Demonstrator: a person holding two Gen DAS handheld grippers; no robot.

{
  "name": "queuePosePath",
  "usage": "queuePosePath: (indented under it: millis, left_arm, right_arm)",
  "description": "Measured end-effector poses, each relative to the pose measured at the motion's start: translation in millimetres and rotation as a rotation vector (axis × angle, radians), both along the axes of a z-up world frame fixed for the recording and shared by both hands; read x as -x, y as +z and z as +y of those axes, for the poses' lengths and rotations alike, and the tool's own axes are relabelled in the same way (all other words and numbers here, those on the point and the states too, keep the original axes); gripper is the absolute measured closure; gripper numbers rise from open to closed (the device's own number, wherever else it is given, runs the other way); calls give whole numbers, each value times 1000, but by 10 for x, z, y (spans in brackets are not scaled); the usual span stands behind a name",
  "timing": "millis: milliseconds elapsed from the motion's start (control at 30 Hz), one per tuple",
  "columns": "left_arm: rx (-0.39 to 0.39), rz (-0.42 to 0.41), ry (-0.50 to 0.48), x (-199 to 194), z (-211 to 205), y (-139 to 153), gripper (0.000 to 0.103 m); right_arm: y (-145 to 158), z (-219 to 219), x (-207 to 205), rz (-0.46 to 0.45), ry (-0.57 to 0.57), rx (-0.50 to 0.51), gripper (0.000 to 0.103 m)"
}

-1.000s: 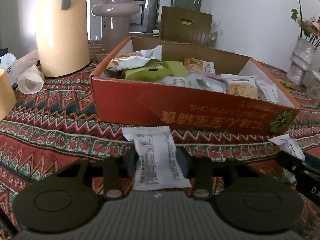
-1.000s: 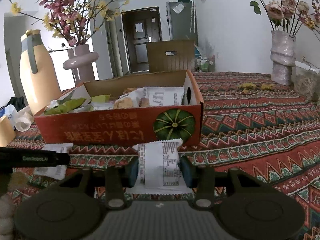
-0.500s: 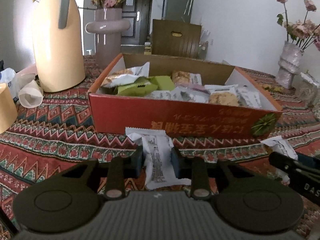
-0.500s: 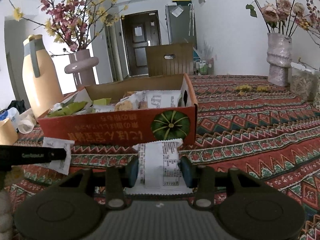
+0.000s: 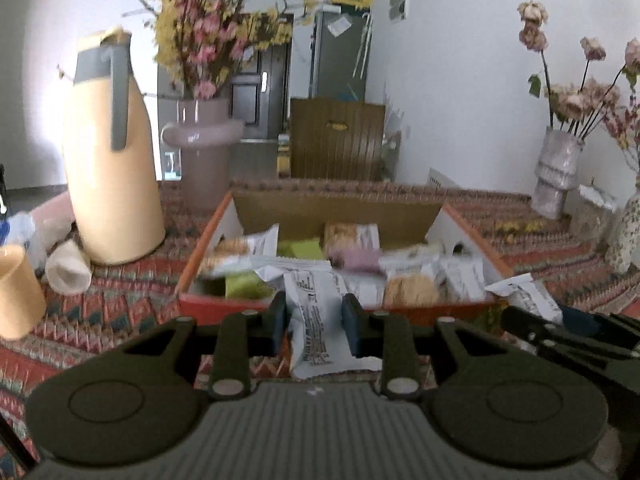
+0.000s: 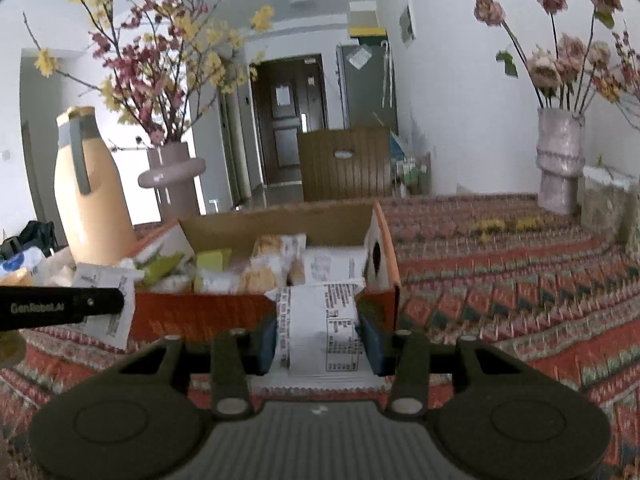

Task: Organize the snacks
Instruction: 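Carry both white packets up over the cardboard box, then lower both white packets into the box and open both grippers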

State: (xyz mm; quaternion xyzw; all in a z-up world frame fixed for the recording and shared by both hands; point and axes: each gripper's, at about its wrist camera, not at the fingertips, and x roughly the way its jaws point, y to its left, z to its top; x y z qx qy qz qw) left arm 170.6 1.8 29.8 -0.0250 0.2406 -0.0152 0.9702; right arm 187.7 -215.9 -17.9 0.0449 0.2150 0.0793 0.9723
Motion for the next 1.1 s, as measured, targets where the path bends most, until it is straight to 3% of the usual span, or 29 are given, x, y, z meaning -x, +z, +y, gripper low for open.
queuePosePath:
  millis: [300, 567, 833, 1100]
  left_arm:
    - [38, -82, 25, -254, 5, 349, 73]
    - [76, -94, 92, -643, 91, 389, 73]
    - [55, -97, 137, -1043, 103, 133, 73]
    - [42, -55, 113, -1155, 115, -72, 73]
  right_arm:
    - [355, 110, -211, -114, 14, 20, 60]
    - [551, 217, -602, -175, 13, 22, 60]
    - [375, 291, -1122, -154, -14, 13, 60]
    - [153, 225, -1317, -92, -18, -16, 60]
